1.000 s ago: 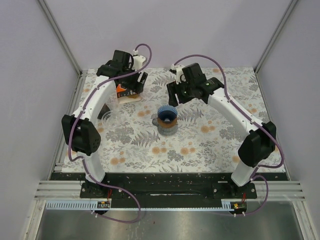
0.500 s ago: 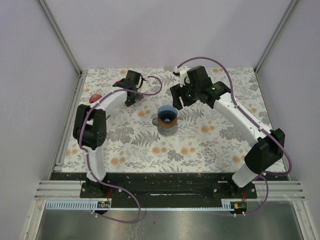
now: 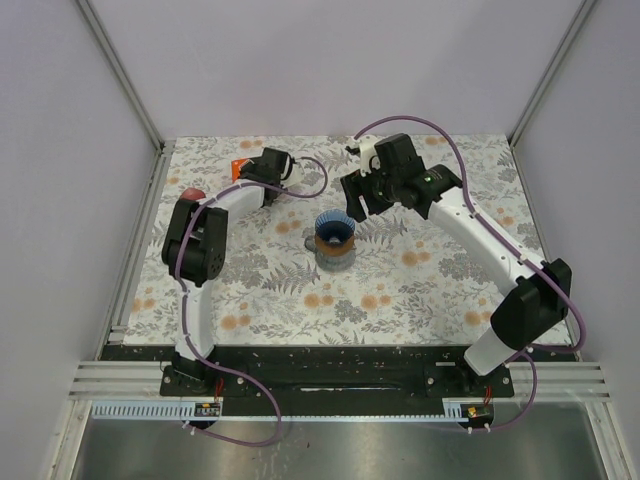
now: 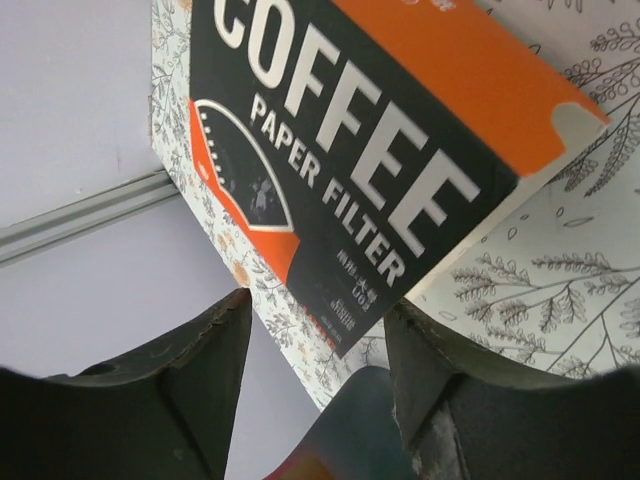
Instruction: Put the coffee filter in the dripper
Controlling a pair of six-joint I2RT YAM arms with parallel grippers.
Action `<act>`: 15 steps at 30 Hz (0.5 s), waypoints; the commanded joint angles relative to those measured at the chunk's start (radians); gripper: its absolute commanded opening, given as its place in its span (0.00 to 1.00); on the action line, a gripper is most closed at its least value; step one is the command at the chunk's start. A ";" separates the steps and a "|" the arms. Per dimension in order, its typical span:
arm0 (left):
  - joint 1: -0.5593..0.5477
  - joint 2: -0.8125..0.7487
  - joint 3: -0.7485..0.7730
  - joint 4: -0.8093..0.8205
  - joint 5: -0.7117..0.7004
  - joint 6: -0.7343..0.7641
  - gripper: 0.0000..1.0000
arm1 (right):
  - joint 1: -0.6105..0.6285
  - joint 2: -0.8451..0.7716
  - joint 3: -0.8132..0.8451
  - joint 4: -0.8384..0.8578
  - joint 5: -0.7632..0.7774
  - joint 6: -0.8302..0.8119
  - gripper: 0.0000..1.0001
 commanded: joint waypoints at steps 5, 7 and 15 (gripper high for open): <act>0.010 0.045 0.000 0.139 -0.042 0.055 0.51 | -0.005 -0.063 -0.001 0.023 0.000 -0.022 0.76; 0.016 0.058 0.003 0.159 -0.045 0.067 0.44 | -0.007 -0.070 -0.005 0.023 -0.005 -0.022 0.76; 0.021 -0.012 0.041 0.091 -0.024 -0.040 0.00 | -0.005 -0.100 -0.003 0.024 0.006 -0.011 0.75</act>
